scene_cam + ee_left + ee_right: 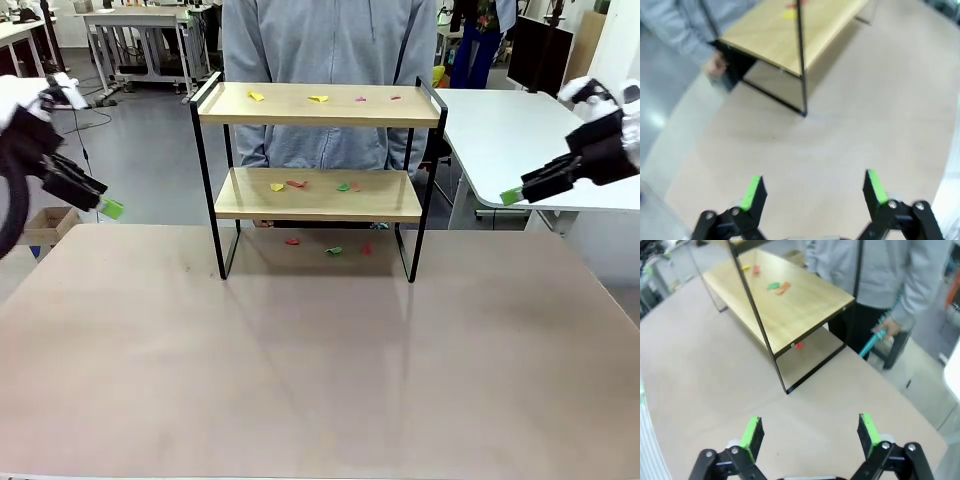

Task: Clean the shelf.
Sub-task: Pick up the Duster handed by the human.

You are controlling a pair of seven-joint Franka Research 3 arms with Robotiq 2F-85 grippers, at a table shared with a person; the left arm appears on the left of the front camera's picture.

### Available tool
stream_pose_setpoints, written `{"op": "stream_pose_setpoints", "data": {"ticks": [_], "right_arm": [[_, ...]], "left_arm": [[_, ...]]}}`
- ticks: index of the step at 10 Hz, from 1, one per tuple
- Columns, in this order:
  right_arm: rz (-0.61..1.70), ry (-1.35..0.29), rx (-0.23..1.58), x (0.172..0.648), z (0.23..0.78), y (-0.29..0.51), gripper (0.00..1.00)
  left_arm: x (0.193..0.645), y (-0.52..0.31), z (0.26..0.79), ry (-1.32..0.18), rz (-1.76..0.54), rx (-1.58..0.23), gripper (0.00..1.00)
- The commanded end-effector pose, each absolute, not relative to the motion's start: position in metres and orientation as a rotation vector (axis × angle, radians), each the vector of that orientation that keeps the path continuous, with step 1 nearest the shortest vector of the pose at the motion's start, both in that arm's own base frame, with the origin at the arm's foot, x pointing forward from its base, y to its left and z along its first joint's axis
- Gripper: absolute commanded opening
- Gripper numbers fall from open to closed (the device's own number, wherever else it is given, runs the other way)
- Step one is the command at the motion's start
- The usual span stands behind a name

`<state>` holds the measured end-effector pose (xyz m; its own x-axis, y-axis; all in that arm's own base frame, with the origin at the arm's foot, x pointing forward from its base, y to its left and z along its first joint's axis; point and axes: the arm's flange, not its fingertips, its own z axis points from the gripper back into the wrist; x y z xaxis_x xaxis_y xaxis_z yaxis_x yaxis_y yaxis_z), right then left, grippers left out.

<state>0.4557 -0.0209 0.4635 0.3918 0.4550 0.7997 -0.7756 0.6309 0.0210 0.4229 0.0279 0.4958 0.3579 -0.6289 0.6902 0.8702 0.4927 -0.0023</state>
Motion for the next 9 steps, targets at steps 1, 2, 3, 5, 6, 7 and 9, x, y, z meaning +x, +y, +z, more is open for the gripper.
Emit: {"op": "stream_pose_setpoints", "data": {"ticks": [1, 2, 3, 5, 6, 7, 9], "right_arm": [[0.987, -0.986, 0.592, 0.491, 0.429, -0.035, 1.00], [1.034, -1.037, 0.642, 0.503, 0.412, -0.045, 1.00], [1.013, -1.051, 0.690, 0.511, 0.402, -0.049, 1.00], [0.988, -1.045, 0.600, 0.471, 0.431, -0.048, 1.00], [0.988, -1.045, 0.600, 0.471, 0.431, -0.048, 1.00], [0.988, -1.045, 0.600, 0.471, 0.431, -0.048, 1.00], [0.988, -1.045, 0.600, 0.471, 0.431, -0.048, 1.00]], "left_arm": [[0.458, 0.043, 0.482, -0.729, -1.161, -0.558, 1.00], [0.462, 0.022, 0.478, -0.783, -1.199, -0.601, 1.00], [0.465, 0.012, 0.474, -0.827, -1.201, -0.620, 1.00], [0.445, 0.023, 0.483, -0.822, -1.187, -0.577, 1.00], [0.445, 0.023, 0.483, -0.822, -1.187, -0.577, 1.00], [0.445, 0.023, 0.483, -0.822, -1.187, -0.577, 1.00], [0.445, 0.023, 0.483, -0.822, -1.187, -0.577, 1.00]]}}
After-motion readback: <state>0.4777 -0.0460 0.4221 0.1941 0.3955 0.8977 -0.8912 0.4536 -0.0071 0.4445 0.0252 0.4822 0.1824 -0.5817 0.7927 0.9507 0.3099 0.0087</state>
